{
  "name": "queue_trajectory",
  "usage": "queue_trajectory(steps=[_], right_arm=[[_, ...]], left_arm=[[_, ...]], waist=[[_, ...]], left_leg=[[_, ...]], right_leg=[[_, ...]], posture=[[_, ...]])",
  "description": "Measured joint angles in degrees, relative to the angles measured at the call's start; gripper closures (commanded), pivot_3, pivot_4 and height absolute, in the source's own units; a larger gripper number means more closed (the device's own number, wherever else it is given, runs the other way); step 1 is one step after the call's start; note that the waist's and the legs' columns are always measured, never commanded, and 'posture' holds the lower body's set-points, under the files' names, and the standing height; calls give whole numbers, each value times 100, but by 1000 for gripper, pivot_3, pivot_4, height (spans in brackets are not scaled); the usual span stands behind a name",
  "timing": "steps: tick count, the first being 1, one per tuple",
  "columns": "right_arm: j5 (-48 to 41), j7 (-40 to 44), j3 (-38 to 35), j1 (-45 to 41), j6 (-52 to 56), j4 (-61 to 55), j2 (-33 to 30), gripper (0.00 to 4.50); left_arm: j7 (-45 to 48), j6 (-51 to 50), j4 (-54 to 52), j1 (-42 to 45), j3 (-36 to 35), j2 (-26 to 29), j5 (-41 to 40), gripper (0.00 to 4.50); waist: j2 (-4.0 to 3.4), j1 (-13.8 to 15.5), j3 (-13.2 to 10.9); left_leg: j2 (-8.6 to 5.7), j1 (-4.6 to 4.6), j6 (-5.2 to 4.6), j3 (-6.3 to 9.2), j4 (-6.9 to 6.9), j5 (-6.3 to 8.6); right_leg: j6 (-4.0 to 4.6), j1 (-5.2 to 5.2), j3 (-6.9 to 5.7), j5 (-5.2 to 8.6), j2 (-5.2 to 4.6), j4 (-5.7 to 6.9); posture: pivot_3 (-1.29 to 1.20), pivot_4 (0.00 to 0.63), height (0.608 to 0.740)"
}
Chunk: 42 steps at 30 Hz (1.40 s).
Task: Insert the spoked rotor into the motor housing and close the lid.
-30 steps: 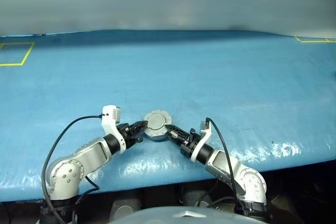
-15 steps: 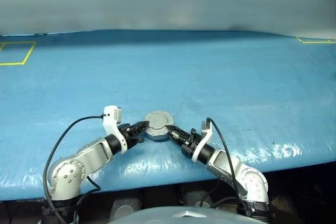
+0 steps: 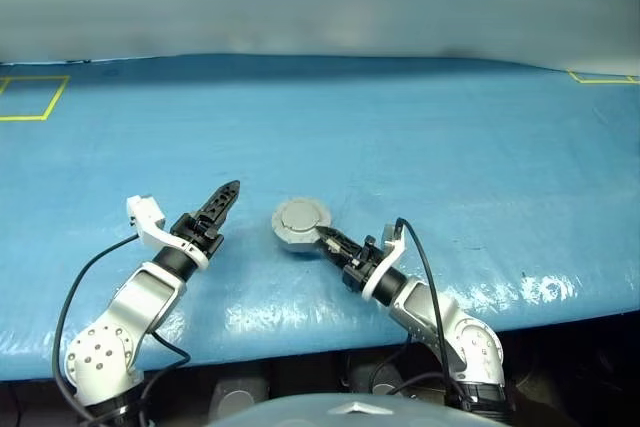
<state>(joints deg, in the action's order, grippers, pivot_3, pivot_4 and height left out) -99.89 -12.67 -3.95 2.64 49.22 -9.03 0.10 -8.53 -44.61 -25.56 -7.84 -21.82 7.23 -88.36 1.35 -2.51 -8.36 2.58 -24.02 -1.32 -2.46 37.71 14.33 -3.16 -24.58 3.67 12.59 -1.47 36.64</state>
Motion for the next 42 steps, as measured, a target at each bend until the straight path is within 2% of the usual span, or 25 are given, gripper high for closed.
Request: queue_trajectory(steps=[9,19,28,31,35,36,40,42], right_arm=[[64,163,57,-1075,-228,216,39,3253],[176,203,393,-1223,19,360,70,3253],[115,109,600,-1102,211,319,58,3253],[50,46,638,-1003,228,275,22,3253],[-24,13,641,-946,217,64,10,3254],[-4,-3,641,-940,210,18,-20,3254],[141,51,667,-900,172,-76,-35,3254],[606,326,750,-903,100,-243,-180,3254]], left_arm=[[233,187,298,-274,652,-367,-675,0],[752,531,301,-362,1104,-703,-836,0],[878,868,614,-279,1167,-894,-792,0],[883,914,757,-125,1170,-930,-733,588],[863,890,846,-19,1234,-926,-717,1969],[857,869,846,-12,1238,-893,-705,2084],[810,842,846,-1,1238,-804,-741,2070],[705,835,849,53,1232,-727,-777,2070]], waist=[[-2,26,-4],[-2,28,-4],[-1,31,-4],[-2,33,-4],[-1,26,-4],[-1,25,-4],[-1,28,-4],[-1,34,-4]], left_leg=[[-23,-1,0,3,14,0],[-24,-4,-3,3,21,2],[-26,-6,-3,4,23,2],[-27,-7,-3,6,26,2],[-27,-8,-4,7,28,2],[-27,-8,-4,8,28,2],[-26,-8,-4,9,28,2],[-27,-9,-4,10,31,2]], right_leg=[[-1,4,-1,-2,10,9],[-1,3,0,-2,10,9],[-2,4,0,-2,11,8],[-3,4,-1,-3,11,9],[-7,4,0,-5,11,9],[-7,5,0,-5,12,9],[-7,4,-1,-5,14,10],[-8,4,-1,-6,13,10]], posture=[[0,150,740],[0,150,740],[0,150,740],[0,150,740],[0,150,740],[0,150,740],[0,150,740],[0,150,740]])
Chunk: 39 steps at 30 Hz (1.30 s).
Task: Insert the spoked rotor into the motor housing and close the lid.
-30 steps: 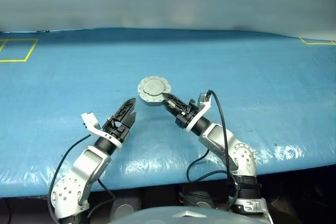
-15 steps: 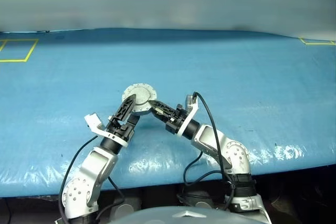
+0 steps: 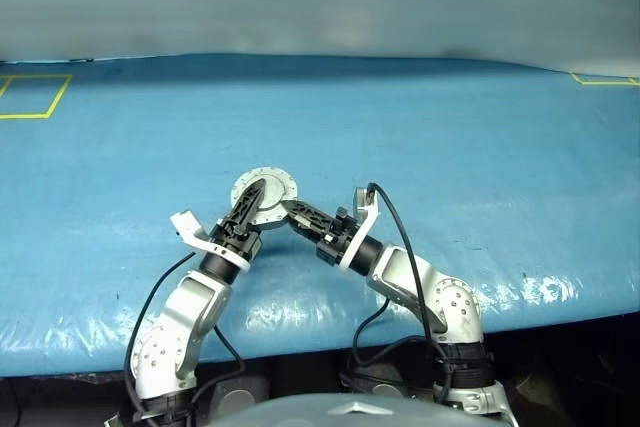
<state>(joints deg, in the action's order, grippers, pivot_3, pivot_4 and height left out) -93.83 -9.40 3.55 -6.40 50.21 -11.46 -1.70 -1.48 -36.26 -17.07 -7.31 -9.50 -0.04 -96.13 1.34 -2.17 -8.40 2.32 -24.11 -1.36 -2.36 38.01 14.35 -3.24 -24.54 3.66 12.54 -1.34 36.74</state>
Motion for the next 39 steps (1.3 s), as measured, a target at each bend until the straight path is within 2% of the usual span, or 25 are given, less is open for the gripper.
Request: queue_trajectory(steps=[1,5,11,16,23,30,35,37,39], right_arm=[[411,243,94,-23,-74,-173,-153,3254],[1686,896,474,-126,-294,-657,-562,1885],[2943,1256,541,58,-747,-996,-693,2],[4296,1463,787,284,-1357,-1312,-823,0],[7239,1374,1655,880,-3031,-1308,-1140,0],[8163,1378,1748,1310,-3512,-1079,-886,0],[8552,1373,1689,1349,-3669,-903,-753,0],[8608,1380,1664,1377,-3711,-870,-676,0],[8676,1407,1633,1381,-3714,-860,-629,0]], left_arm=[[-74,2,17,65,-6,54,-16,2070],[-368,58,225,509,-71,213,21,2070],[-601,317,1366,1532,-583,688,618,2070],[-325,349,2707,2704,-867,960,1173,2070],[525,472,4609,4097,-1043,1184,2387,2070],[1305,984,6683,5274,-1067,1142,3760,2070],[1604,1297,7602,5816,-1147,1035,4400,2070],[1681,1332,7817,5895,-1261,937,4544,1344],[1669,1355,7978,6011,-1361,906,4659,817]], waist=[[0,6,0],[0,17,1],[3,29,0],[8,93,-1],[9,101,-1],[17,97,-7],[17,99,-7],[17,100,-7],[17,101,-6]], left_leg=[[-2,0,0,0,3,0],[-4,3,0,3,9,-1],[0,1,5,5,10,-4],[-12,-11,7,-2,11,-5],[-20,-27,20,4,6,-13],[-20,-39,22,24,9,-14],[-21,-43,23,35,6,-15],[-20,-45,23,37,6,-15],[-21,-43,24,41,8,-15]], right_leg=[[-2,0,0,-1,-1,0],[-7,5,0,-4,0,3],[-8,4,-3,-6,11,5],[-24,0,-11,-15,6,2],[-49,-9,-16,-25,1,-10],[-48,-11,-35,-26,0,-10],[-48,-10,-45,-25,-2,-10],[-48,-11,-48,-25,-3,-10],[-48,-7,-51,-25,-4,-7]], posture=[[0,150,740],[0,150,740],[0,150,740],[0,150,740],[0,150,740],[0,150,740],[0,150,740],[0,150,740],[0,150,740]])
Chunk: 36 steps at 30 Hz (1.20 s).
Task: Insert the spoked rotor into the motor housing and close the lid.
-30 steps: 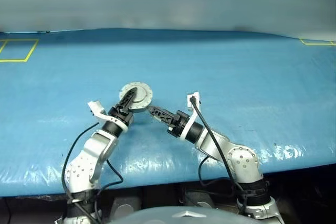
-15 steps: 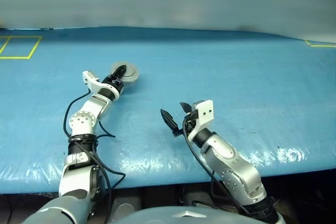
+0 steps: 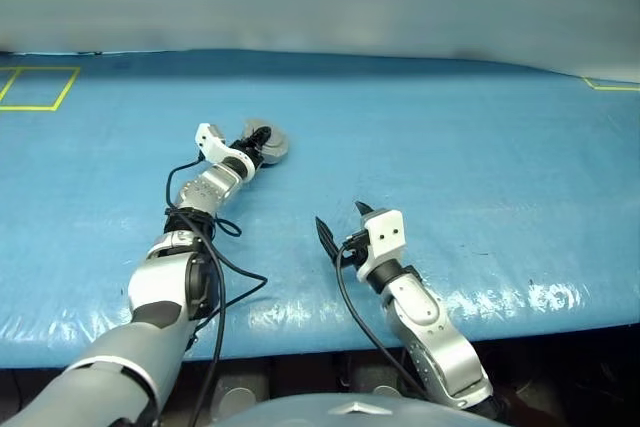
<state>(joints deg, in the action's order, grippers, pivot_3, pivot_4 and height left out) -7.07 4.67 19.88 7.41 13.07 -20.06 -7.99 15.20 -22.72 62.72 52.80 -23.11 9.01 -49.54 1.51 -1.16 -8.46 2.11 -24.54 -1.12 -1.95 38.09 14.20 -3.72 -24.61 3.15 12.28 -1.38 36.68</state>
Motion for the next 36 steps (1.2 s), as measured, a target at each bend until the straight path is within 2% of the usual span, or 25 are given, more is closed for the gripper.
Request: queue_trajectory(steps=[2,3,6,11,18,24,29,32,36], right_arm=[[27,5,-40,11,-1,43,68,0],[41,11,-66,23,0,86,117,0],[110,34,-72,49,1,148,175,0],[123,94,-138,85,35,152,196,0],[199,251,-149,59,179,175,195,0],[169,369,-195,-11,256,197,336,0],[150,457,-227,-61,267,310,368,0],[132,493,-297,-40,267,345,378,0],[108,524,-425,40,238,325,376,0]], left_arm=[[-11,-1,29,69,-101,0,100,139],[-3,-23,11,71,-120,5,170,38],[-20,-154,-128,-19,-138,29,327,38],[-161,-940,-1163,-668,-174,177,349,38],[-676,-2495,-3653,-2254,-422,262,-134,38],[-1018,-3279,-5648,-3595,-446,242,-496,38],[-973,-3119,-6842,-4431,147,494,-50,38],[-774,-2430,-7518,-5052,677,575,635,38],[-664,-1294,-7732,-5509,1188,585,1679,38]], waist=[[0,-11,1],[-1,-22,1],[-3,-55,4],[-5,-133,9],[-8,-208,48],[-11,-218,93],[-9,-217,94],[-9,-218,94],[-6,-154,91]], left_leg=[[0,8,1,1,3,-1],[0,14,3,1,3,-2],[1,37,6,0,1,-4],[5,119,6,11,-14,-3],[17,166,8,-1,-24,-3],[40,184,9,-16,-26,-2],[41,191,9,-33,-28,-2],[44,188,9,-54,-47,-2],[45,173,10,-60,-59,-2]], right_leg=[[0,5,0,0,0,8],[1,8,1,0,0,13],[1,22,5,0,1,20],[16,96,8,10,0,22],[33,123,18,19,-2,33],[58,129,35,35,-4,35],[56,123,49,38,-5,33],[69,105,65,32,-10,31],[76,86,68,35,-10,24]], posture=[[0,150,740],[0,150,740],[0,150,740],[0,150,740],[0,150,740],[0,150,740],[0,150,740],[0,150,740],[0,150,740]])
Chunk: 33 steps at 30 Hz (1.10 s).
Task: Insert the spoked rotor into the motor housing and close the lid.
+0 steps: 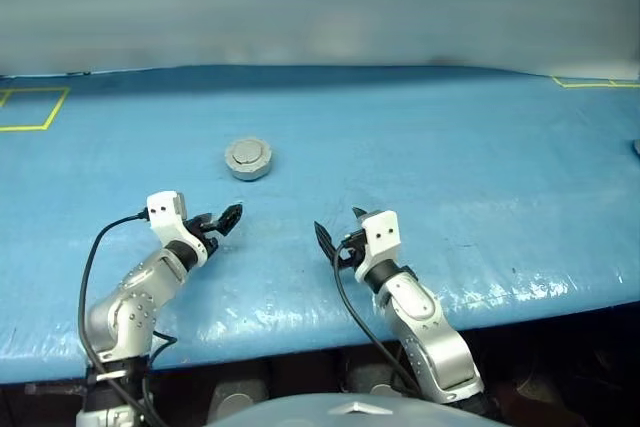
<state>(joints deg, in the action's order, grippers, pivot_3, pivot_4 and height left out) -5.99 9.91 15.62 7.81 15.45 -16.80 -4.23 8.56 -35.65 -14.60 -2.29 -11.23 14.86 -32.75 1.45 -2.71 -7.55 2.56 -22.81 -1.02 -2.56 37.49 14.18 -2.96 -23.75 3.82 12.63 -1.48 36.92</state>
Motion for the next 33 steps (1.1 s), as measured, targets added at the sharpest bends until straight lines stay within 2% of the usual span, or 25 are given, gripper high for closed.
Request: queue_trajectory(steps=[4,7,13,19,33], right_arm=[[38,70,-51,139,-191,-21,-177,0],[39,220,-93,271,-424,-24,-301,0],[16,464,-203,280,-719,-23,-477,0],[-15,746,-183,268,-744,-24,-525,0],[40,784,-77,179,-729,-21,-457,0]], left_arm=[[271,1383,6,-177,655,300,1297,38],[424,2130,65,-161,903,351,1845,38],[842,2607,337,-158,1164,328,2115,38],[1023,2610,389,-174,1176,204,2132,38],[1020,2613,524,-192,1213,46,2367,38]], waist=[[2,100,-4],[0,130,-6],[2,128,-8],[2,132,-8],[3,133,-8]], left_leg=[[0,-15,-3,-6,-3,3],[1,-15,-13,-18,-5,8],[1,-15,-16,-21,-5,10],[1,-14,-17,-21,-3,10],[-1,-13,-17,-20,-3,10]], right_leg=[[3,-13,-1,2,-4,-7],[2,-13,0,3,-14,-12],[-3,-14,-4,6,-7,-11],[-9,-12,-4,9,-4,-11],[-17,-11,-5,13,-2,-9]], posture=[[0,150,740],[0,150,740],[0,150,740],[0,150,740],[0,150,740]])
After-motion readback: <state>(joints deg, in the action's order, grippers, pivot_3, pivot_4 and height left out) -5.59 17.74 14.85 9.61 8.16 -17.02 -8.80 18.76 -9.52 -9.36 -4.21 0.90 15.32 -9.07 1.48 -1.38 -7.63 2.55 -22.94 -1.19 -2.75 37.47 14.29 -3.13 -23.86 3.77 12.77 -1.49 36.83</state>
